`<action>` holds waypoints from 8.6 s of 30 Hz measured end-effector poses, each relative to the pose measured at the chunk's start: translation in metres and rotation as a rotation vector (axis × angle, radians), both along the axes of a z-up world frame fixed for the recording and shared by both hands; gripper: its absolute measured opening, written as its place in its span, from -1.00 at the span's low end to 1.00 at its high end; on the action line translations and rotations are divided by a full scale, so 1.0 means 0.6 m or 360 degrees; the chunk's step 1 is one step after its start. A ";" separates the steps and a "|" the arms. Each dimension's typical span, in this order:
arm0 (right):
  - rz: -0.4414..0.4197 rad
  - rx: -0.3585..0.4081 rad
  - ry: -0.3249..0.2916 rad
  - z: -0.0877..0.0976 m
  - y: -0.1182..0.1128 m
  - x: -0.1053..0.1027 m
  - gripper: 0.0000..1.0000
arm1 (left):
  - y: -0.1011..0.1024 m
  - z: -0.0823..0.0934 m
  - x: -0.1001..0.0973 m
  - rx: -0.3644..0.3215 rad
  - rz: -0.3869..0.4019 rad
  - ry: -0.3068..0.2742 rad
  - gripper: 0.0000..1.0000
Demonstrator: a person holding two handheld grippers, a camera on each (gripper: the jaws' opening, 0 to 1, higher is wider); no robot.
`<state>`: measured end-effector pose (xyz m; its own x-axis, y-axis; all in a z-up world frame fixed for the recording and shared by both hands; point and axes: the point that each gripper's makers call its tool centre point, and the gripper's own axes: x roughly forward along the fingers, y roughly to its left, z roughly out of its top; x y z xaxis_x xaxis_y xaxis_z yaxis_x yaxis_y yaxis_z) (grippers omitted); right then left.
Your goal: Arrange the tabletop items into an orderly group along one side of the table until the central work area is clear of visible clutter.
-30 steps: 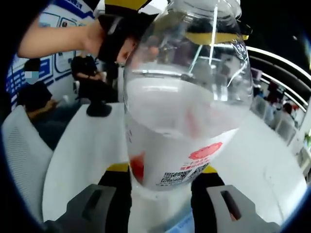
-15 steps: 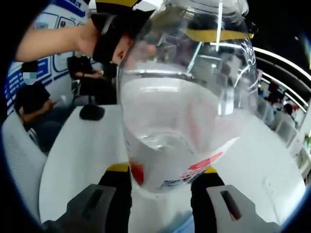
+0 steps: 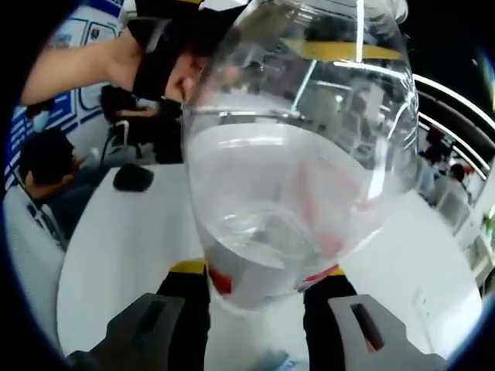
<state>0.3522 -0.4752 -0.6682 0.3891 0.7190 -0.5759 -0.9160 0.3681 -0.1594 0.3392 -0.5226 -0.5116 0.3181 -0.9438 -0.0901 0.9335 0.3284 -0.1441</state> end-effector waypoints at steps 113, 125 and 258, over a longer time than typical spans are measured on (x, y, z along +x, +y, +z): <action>-0.0224 -0.0129 0.0104 -0.116 0.105 0.177 -0.11 | 0.131 -0.109 0.189 0.0101 0.0366 0.0114 -0.38; -0.0241 -0.0122 0.0084 -0.116 0.106 0.184 -0.13 | 0.131 -0.110 0.195 0.0105 0.0366 0.0099 -0.46; -0.1193 0.0183 0.0097 -0.001 -0.402 -0.162 -0.12 | 0.087 -0.114 -0.268 0.0042 0.1144 0.0186 -0.13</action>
